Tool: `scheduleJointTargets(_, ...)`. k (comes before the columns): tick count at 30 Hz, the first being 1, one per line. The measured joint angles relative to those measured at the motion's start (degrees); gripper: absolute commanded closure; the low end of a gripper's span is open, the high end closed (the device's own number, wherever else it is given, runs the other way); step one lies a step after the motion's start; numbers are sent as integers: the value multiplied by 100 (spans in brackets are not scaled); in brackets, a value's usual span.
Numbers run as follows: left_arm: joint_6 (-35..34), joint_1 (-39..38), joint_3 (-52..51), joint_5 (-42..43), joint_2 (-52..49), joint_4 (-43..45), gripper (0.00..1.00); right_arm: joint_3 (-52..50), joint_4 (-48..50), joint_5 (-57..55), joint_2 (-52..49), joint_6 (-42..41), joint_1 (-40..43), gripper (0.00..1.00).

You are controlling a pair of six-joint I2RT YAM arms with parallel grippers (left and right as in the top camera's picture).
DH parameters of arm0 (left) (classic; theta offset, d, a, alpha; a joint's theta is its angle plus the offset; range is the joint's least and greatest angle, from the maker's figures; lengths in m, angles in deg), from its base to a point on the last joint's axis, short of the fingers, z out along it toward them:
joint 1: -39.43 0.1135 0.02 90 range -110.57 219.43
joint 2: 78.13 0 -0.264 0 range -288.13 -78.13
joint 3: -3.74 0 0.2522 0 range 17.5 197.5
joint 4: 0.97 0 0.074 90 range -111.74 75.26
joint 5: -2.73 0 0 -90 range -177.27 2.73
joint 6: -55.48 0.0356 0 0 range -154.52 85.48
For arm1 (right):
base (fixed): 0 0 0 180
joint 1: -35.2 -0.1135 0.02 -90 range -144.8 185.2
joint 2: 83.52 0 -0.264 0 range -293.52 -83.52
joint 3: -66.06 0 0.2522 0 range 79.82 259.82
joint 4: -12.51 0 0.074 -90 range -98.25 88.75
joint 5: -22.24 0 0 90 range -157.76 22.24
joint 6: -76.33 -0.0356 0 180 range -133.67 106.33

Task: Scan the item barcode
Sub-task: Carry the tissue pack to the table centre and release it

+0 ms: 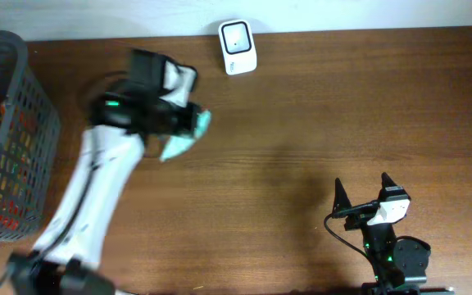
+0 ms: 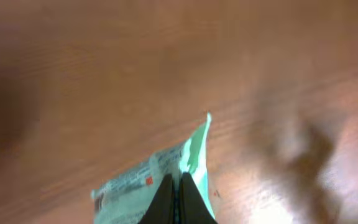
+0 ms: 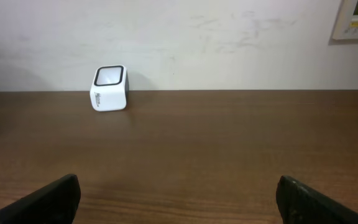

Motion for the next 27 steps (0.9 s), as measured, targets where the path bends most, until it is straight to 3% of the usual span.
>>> scheduleJointTargets(4, -37, -592, -837, -96, -723, 997, 100, 0, 0, 0, 0, 0, 0, 1)
scheduleJointTargets(5, -39, -682, -896, -164, -874, 1134, 85, 0, 0, 0, 0, 0, 0, 1)
scheduleJointTargets(6, -39, -774, -927, -243, -1064, 1283, 56, 0, 0, 0, 0, 0, 0, 1)
scheduleJointTargets(8, -59, -901, -960, -321, -1237, 1482, 24, 0, 0, 0, 0, 2, 0, 1)
scheduleJointTargets(11, -105, -909, -841, -374, -1237, 1517, 6, 0, 0, 0, 0, 2, 0, 1)
scheduleJointTargets(15, -96, -702, 221, -393, -1182, 876, 1, 0, 0, 0, 0, 2, 0, 1)
scheduleJointTargets(20, 136, 372, 2293, -409, -474, 278, 1, 0, 0, 0, 0, 2, 0, 1)
scheduleJointTargets(23, 186, 1729, 3058, -470, 256, 286, 1, 0, 2, 0, 0, -2, 0, 1)
scheduleJointTargets(27, -92, 3434, 3143, -1141, 682, 42, 1, 0, 2, 0, 0, 0, 0, 1)
